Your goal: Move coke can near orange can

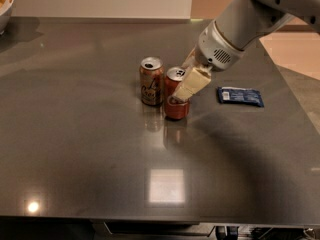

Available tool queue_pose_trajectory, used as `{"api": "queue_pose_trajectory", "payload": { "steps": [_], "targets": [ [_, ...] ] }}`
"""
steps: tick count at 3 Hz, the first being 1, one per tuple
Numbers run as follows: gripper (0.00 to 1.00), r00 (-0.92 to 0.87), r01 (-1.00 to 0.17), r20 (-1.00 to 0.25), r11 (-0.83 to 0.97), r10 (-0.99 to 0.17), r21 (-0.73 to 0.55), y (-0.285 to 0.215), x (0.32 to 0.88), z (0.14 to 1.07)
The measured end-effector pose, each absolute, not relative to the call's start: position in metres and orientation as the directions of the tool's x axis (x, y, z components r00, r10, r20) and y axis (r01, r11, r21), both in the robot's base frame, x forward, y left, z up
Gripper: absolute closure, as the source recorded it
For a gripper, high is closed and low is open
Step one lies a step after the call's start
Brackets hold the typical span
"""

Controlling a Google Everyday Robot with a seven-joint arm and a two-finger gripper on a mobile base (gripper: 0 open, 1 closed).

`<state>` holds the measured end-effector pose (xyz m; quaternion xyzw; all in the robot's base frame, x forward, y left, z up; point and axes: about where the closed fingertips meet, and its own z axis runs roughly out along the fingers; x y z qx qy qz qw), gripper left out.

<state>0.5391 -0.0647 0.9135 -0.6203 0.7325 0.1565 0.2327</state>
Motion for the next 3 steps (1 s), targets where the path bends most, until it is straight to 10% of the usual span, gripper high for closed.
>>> {"api": "queue_pose_trajectory", "payload": {
  "steps": [3],
  "targets": [
    [0.3, -0.169, -0.972, -0.547, 0.232, -0.82, -0.048, -0.0504, 0.553, 0.9035]
  ]
}}
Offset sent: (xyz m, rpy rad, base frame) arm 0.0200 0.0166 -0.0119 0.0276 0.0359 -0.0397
